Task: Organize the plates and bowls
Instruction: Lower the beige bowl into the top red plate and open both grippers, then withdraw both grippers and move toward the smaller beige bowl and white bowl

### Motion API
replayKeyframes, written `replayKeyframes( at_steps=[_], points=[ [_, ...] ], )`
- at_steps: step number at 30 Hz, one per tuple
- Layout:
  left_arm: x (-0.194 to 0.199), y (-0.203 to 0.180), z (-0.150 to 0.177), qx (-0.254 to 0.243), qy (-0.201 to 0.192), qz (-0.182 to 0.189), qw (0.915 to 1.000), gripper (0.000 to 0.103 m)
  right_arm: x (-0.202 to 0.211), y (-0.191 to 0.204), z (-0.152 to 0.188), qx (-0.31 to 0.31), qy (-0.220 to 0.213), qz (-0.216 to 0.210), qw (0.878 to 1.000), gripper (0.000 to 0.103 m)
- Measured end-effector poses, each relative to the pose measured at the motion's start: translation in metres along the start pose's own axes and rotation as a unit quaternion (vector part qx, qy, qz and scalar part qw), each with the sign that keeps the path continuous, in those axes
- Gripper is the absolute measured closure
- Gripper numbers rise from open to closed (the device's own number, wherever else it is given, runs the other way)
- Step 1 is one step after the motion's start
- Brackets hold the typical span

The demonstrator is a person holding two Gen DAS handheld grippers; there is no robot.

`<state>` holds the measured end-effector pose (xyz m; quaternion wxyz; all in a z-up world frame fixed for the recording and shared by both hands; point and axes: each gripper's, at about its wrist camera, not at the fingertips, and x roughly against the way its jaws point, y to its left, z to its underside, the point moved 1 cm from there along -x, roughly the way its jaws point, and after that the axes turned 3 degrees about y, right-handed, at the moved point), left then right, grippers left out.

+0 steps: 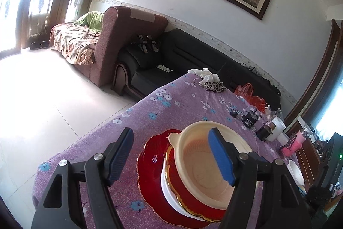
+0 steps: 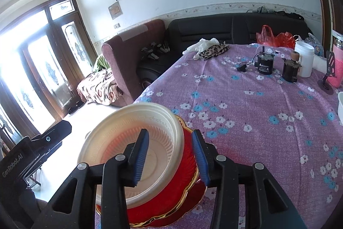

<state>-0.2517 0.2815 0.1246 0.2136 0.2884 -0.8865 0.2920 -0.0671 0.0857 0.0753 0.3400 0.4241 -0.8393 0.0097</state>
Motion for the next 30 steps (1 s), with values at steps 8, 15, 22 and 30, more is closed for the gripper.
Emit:
replayKeyframes(
  at_steps=[8,15,22,30],
  points=[
    [0.023,0.008,0.006,0.001,-0.005,-0.011,0.9999,0.031,0.029,-0.017,0.013,-0.019,-0.010,-0.001,1.000,0.051],
    [0.039,-0.010,0.016,-0.028,-0.016,-0.022,0.9992,0.026,0.053,-0.041,0.039,-0.049,-0.013,-0.004,0.999,0.050],
    [0.049,-0.043,0.025,-0.065,-0.022,-0.023,0.9974,0.023,0.072,-0.069,0.056,-0.080,-0.015,-0.009,0.997,0.050],
    [0.051,-0.075,0.040,-0.107,-0.020,-0.033,0.9935,0.015,0.087,-0.085,0.065,-0.089,-0.020,-0.013,0.996,0.049]
  ],
)
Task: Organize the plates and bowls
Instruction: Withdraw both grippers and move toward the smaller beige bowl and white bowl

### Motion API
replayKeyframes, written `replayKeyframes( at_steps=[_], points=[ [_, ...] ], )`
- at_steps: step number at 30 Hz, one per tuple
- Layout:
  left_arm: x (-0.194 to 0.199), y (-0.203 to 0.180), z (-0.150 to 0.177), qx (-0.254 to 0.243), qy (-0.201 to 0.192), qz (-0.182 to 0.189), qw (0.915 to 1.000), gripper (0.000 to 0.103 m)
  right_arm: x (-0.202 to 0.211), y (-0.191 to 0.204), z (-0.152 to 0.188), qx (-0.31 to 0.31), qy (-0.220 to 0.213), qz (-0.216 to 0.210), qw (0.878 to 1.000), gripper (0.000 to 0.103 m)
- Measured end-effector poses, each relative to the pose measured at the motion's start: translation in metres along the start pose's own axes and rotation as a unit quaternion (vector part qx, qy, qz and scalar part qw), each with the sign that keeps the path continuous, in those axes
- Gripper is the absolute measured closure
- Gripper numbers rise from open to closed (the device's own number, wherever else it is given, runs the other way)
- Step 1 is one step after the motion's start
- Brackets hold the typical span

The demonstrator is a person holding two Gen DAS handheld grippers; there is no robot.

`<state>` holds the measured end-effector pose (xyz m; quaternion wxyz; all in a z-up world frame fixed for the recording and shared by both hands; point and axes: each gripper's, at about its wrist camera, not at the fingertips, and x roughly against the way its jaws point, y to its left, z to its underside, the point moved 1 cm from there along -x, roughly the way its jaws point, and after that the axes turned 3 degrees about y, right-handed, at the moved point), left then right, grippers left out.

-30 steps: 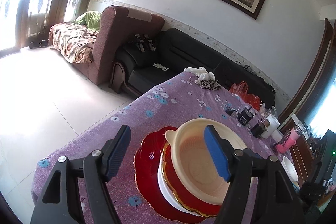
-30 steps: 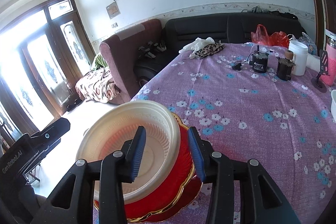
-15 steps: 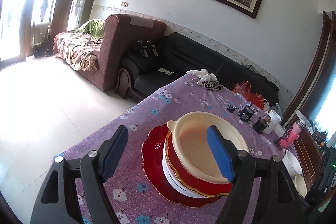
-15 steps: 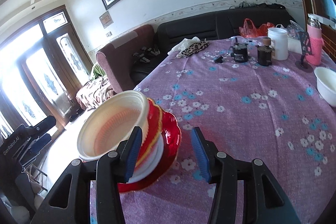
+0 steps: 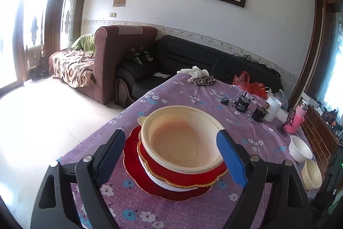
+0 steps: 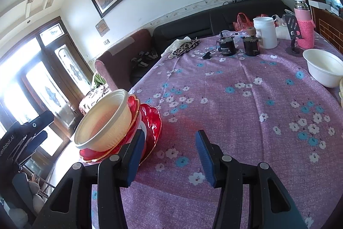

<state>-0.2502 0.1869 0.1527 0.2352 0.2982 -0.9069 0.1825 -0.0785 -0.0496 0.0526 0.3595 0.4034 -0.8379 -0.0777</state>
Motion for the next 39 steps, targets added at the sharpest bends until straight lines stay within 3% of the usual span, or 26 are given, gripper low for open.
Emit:
replayKeyframes(
  at_steps=[8,13,20,26,31,39],
  points=[
    [-0.024,-0.045,0.016,-0.081,0.039,-0.032,0.9954,0.010,0.010,-0.021,0.000,-0.018,-0.006,0.005,1.000,0.047],
    [-0.038,-0.080,0.025,-0.149,0.053,-0.055,0.9858,0.010,0.016,-0.037,-0.001,-0.030,-0.004,0.007,1.000,0.045],
    [-0.039,-0.131,0.023,-0.200,0.055,-0.012,0.9782,0.010,0.039,-0.073,-0.019,-0.046,-0.018,0.036,0.998,0.045],
    [-0.034,-0.160,0.018,-0.228,0.046,0.018,0.9723,0.010,0.078,-0.106,-0.043,-0.039,-0.048,0.091,0.994,0.044],
    [-0.041,-0.172,0.017,-0.230,0.064,0.046,0.9700,0.010,0.118,-0.139,-0.064,-0.037,-0.076,0.144,0.986,0.040],
    [-0.051,-0.192,0.025,-0.250,0.074,0.055,0.9639,0.010,0.173,-0.190,-0.076,-0.038,-0.109,0.224,0.968,0.032]
  ],
)
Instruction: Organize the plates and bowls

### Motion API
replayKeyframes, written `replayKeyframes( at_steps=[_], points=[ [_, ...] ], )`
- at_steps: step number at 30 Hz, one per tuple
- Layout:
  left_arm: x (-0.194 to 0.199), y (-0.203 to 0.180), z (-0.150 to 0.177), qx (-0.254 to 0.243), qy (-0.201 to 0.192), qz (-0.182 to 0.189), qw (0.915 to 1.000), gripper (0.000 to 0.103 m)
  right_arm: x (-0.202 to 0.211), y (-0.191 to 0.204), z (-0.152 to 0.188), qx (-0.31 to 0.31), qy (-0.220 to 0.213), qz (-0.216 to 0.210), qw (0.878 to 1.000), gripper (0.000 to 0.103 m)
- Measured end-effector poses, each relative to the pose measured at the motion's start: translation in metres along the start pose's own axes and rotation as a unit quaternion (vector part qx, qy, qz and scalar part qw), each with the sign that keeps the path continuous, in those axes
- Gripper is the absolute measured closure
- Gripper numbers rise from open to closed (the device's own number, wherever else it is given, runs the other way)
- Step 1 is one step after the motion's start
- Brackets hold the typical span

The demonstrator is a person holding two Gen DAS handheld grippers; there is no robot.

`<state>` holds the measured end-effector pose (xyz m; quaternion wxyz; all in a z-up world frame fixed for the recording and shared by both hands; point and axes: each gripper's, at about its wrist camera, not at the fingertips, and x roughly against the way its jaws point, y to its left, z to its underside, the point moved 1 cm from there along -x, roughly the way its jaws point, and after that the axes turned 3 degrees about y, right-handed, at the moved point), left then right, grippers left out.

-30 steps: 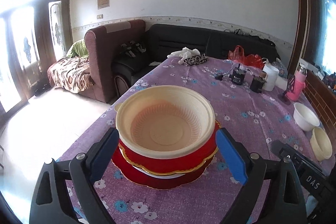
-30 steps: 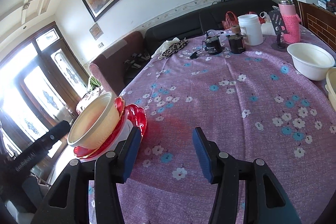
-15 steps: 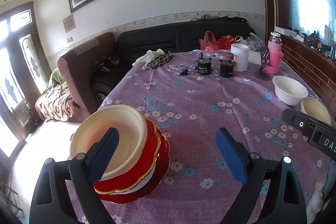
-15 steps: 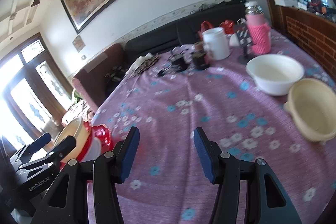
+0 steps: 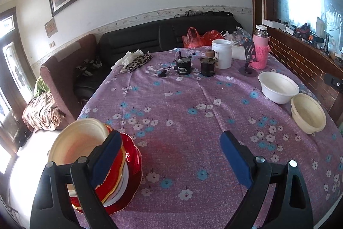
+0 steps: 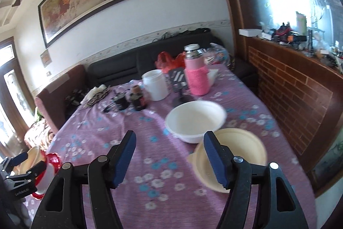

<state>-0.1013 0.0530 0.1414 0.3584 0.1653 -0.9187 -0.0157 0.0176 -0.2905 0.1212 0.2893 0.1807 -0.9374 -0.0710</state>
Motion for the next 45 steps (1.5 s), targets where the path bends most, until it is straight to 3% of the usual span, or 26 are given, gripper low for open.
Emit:
replayKeyframes(
  at_steps=[7,12,21,24,28,35,39,44,45],
  points=[
    [-0.014,-0.019,-0.004,-0.014,0.020,0.013,0.9996,0.010,-0.007,-0.055,0.004,-0.041,0.009,0.031,0.999,0.032],
    [-0.027,-0.037,-0.009,-0.014,0.047,0.061,0.9969,0.010,-0.017,-0.098,0.007,-0.076,0.019,0.060,0.995,0.032],
    [-0.065,-0.096,-0.012,-0.012,0.114,0.156,0.9811,0.010,-0.047,-0.153,0.030,-0.138,0.058,0.075,0.986,0.032],
    [-0.074,-0.123,-0.015,-0.020,0.124,0.177,0.9761,0.010,-0.064,-0.163,0.037,-0.163,0.073,0.066,0.982,0.032],
    [-0.086,-0.155,-0.017,-0.045,0.131,0.177,0.9743,0.010,-0.089,-0.169,0.046,-0.191,0.090,0.052,0.976,0.032],
    [-0.106,-0.184,-0.020,-0.053,0.152,0.202,0.9660,0.010,-0.115,-0.169,0.055,-0.188,0.111,0.037,0.975,0.032],
    [-0.121,-0.197,-0.019,-0.032,0.177,0.227,0.9571,0.010,-0.118,-0.169,0.058,-0.189,0.116,0.032,0.975,0.039],
    [-0.130,-0.214,-0.019,-0.022,0.183,0.237,0.9538,0.010,-0.120,-0.168,0.060,-0.184,0.121,0.037,0.975,0.050],
    [-0.132,-0.217,-0.018,-0.023,0.185,0.238,0.9533,0.010,-0.122,-0.167,0.061,-0.182,0.124,0.037,0.975,0.056]
  ],
)
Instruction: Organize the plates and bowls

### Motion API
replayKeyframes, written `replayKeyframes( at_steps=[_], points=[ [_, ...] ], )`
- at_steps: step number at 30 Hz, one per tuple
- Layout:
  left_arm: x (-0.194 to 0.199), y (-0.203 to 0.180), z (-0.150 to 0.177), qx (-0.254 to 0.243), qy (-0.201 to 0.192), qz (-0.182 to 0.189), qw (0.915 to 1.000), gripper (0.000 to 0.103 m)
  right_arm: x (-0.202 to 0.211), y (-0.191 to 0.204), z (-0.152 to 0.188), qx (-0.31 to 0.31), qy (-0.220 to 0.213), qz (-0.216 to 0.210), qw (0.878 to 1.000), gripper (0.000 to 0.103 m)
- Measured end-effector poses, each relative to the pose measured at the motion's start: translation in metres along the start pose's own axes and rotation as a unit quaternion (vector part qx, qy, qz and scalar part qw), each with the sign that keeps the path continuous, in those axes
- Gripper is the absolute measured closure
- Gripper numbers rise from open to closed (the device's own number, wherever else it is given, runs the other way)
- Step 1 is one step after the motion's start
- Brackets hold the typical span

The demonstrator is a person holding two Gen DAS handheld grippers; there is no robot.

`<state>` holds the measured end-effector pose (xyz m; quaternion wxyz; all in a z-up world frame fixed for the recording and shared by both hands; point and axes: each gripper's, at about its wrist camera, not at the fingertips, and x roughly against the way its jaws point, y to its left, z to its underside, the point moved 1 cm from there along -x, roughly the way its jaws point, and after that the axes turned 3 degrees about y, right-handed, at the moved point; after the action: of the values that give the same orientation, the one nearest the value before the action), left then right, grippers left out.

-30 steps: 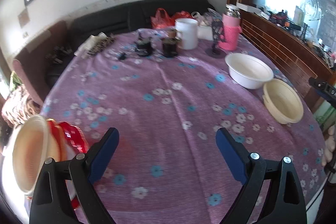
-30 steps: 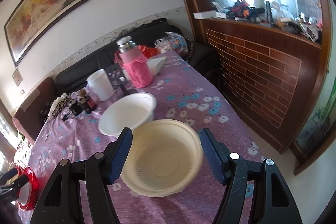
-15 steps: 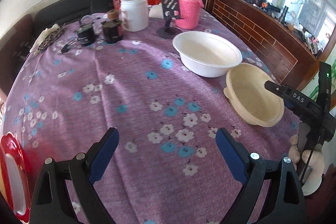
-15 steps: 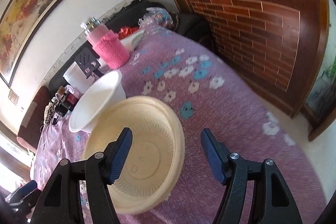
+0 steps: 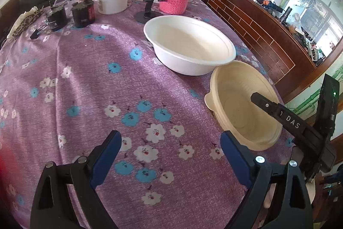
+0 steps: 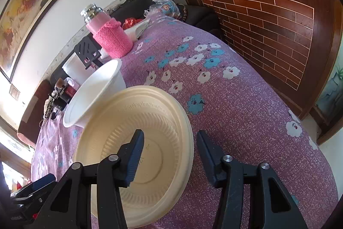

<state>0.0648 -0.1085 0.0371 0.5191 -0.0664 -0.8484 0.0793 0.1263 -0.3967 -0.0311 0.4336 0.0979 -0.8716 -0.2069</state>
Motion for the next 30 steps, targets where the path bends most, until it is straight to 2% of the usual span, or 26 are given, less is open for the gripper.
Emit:
replayKeyframes(
  at_steps=[1,3,9,14,16,18,22,24,27,30],
  points=[
    [-0.003,-0.001,0.000,-0.001,0.003,0.001,1.0000,0.011,-0.001,0.001,0.001,0.002,0.003,-0.001,1.000,0.065],
    [-0.006,-0.001,0.000,0.000,0.006,0.001,1.0000,0.010,-0.003,0.003,0.002,0.008,0.010,-0.006,1.000,0.071],
    [-0.006,0.012,-0.001,0.016,0.007,0.004,0.9998,0.011,-0.005,0.015,0.008,0.033,0.019,-0.026,0.999,0.072],
    [0.004,0.026,-0.013,0.029,-0.004,0.007,0.9996,0.010,-0.006,0.021,0.012,0.041,0.039,-0.064,0.996,0.068],
    [0.008,0.031,-0.020,0.030,-0.007,0.006,0.9995,0.010,0.005,0.018,0.011,0.032,0.023,-0.064,0.997,0.055],
    [0.012,0.036,-0.030,0.030,-0.015,0.003,0.9994,0.010,0.023,0.017,0.009,0.031,0.002,-0.057,0.998,0.050],
    [0.014,0.041,-0.059,0.033,-0.033,-0.010,0.9989,0.010,0.054,0.028,-0.009,0.058,-0.026,-0.040,0.997,0.050],
    [0.010,0.042,-0.076,0.038,-0.035,-0.010,0.9986,0.010,0.059,0.035,-0.025,0.060,-0.030,-0.051,0.996,0.050],
    [0.002,0.043,-0.096,0.046,-0.031,-0.005,0.9985,0.010,0.052,0.047,-0.051,0.056,-0.024,-0.069,0.996,0.050],
    [-0.008,0.045,-0.112,0.050,-0.022,-0.011,0.9985,0.010,0.025,0.058,-0.076,0.066,-0.016,-0.049,0.996,0.050]
  ],
)
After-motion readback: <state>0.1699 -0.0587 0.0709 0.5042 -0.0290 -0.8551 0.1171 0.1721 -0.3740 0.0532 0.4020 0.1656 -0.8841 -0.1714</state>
